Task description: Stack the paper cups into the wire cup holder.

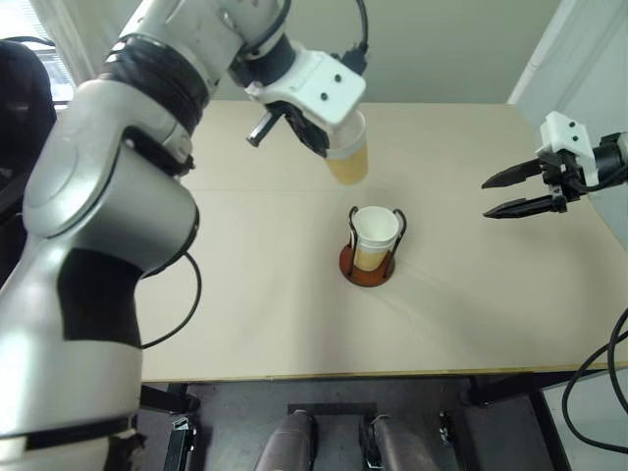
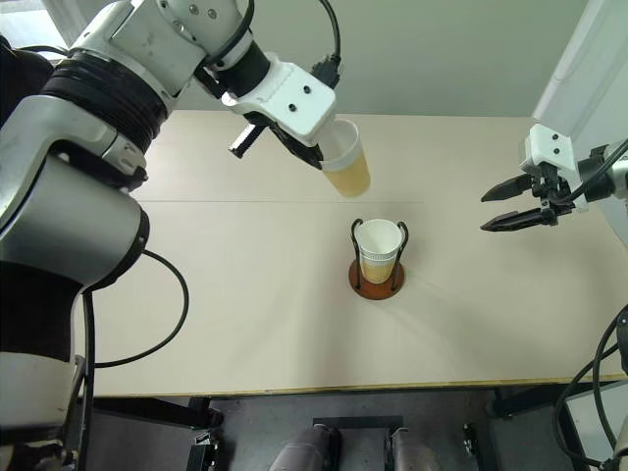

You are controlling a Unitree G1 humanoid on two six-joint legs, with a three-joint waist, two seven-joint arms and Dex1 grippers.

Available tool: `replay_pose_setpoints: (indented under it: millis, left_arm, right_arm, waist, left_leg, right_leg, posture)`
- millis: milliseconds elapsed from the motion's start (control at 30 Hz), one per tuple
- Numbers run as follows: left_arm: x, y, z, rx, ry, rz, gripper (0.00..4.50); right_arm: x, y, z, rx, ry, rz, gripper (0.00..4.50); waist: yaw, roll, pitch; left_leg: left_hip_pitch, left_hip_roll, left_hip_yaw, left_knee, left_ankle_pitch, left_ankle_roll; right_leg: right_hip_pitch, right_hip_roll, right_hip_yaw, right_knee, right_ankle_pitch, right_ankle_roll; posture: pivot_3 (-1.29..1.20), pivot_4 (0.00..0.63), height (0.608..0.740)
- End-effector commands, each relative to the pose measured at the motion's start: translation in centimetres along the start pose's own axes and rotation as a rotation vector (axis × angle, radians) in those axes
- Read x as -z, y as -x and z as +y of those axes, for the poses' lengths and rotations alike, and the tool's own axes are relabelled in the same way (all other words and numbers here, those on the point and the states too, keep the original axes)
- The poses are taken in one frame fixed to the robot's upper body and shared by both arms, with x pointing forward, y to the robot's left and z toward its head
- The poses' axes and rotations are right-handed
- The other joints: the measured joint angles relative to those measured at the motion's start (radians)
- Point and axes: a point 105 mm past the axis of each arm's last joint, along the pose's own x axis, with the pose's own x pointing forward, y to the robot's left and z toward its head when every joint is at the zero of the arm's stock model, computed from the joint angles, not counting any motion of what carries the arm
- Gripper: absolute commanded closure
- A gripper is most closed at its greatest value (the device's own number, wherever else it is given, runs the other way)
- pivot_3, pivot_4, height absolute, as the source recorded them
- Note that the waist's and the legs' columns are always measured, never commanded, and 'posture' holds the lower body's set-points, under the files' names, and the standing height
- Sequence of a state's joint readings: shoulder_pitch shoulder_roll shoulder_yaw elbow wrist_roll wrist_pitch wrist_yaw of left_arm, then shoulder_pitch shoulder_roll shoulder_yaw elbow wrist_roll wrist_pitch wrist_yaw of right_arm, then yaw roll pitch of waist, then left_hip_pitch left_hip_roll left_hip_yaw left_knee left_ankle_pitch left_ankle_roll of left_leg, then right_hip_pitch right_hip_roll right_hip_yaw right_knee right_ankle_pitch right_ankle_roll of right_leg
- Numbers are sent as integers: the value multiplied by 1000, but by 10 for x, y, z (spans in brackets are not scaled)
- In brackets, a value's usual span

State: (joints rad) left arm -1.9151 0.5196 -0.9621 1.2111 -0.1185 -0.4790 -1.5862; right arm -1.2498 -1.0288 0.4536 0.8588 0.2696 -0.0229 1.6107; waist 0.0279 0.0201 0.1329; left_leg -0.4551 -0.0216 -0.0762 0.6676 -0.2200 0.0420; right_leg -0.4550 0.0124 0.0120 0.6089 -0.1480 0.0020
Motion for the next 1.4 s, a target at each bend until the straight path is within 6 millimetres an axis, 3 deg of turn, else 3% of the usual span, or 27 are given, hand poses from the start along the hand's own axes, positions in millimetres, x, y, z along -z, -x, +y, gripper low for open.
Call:
replay_pose_setpoints:
  millis: [33, 167, 500, 967, 1400]
  left_arm:
    - [-12, 17, 9, -36, -13, -26, 4478]
    - [-19, 15, 10, -29, -12, -58, 4478]
    - [-27, 5, 1, 52, -5, -97, 4478]
    - [-41, -9, -5, 118, -24, -161, 4478]
    - [-32, -21, -13, 165, -33, -126, 4478]
  right_arm:
    - [-3, 13, -4, 36, 54, 26, 1801]
    - [-8, 15, -6, 46, 76, 9, 1801]
    - [-48, 17, -2, 16, 131, -110, 1801]
    - [-48, 23, 0, 24, 137, -94, 1801]
    - [-45, 23, -1, 31, 137, -83, 1801]
  waist:
    - [0, 0, 0]
    - [2, 0, 0]
    - [4, 1, 0]
    - [6, 1, 0]
    - [7, 1, 1]
  left_leg:
    - [0, 0, 0, 0, 0, 0]
    - [1, 1, 1, 1, 0, 0]
    - [0, 1, 1, 3, 0, 1]
    - [0, 1, 2, 10, -1, 3]
    - [0, 1, 2, 14, -2, 4]
  right_leg:
    - [0, 0, 0, 0, 0, 0]
    - [0, 0, 0, 1, 0, 0]
    - [1, 0, 0, 2, 0, 0]
    - [3, 0, 0, 3, 1, 1]
    - [4, 0, 0, 3, 2, 3]
  posture:
    - [0, 150, 740]
    - [0, 150, 740]
    - [0, 150, 740]
    - [0, 150, 740]
    - [0, 150, 740]
